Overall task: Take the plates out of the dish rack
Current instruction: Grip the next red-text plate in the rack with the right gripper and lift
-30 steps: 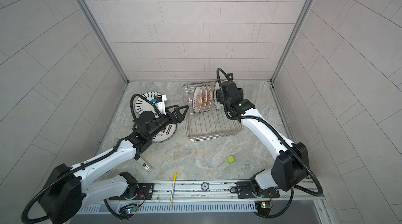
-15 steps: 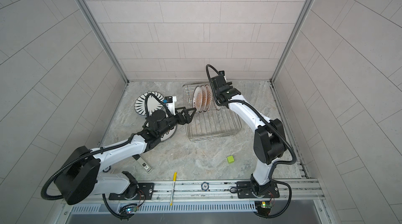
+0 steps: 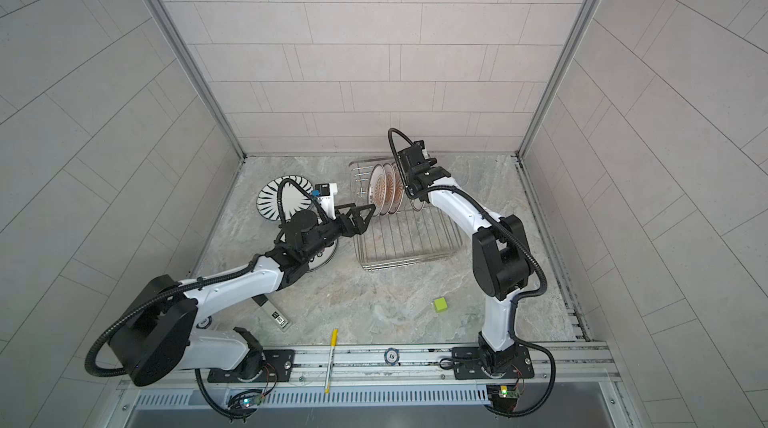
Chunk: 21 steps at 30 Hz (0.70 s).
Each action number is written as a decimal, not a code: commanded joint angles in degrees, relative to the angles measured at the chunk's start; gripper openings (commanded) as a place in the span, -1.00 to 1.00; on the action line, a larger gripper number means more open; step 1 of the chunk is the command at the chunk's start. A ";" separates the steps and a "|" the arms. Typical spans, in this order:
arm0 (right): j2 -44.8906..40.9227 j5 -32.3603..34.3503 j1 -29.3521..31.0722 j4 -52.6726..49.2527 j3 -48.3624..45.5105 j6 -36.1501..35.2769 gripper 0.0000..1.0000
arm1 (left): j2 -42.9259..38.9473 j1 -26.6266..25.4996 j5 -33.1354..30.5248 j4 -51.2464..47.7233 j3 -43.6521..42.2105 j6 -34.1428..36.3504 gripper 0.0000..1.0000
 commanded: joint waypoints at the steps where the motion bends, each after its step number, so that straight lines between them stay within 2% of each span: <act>1: 0.28 0.82 0.06 -2.19 0.91 1.02 -0.81 | -0.43 -0.27 -0.48 2.40 0.16 0.11 1.00; 6: -1.20 3.91 0.66 -2.75 0.91 1.35 -0.92 | -0.59 -0.23 -0.69 2.66 -0.11 -0.05 1.00; 15: -4.83 14.44 3.42 -4.28 0.85 0.49 -0.95 | -1.09 -0.29 -1.42 2.94 -0.85 -0.06 1.00; 21: -7.71 18.84 4.94 -4.27 -0.29 -0.17 -0.98 | -1.71 -0.22 -2.11 2.80 -1.52 -0.06 1.00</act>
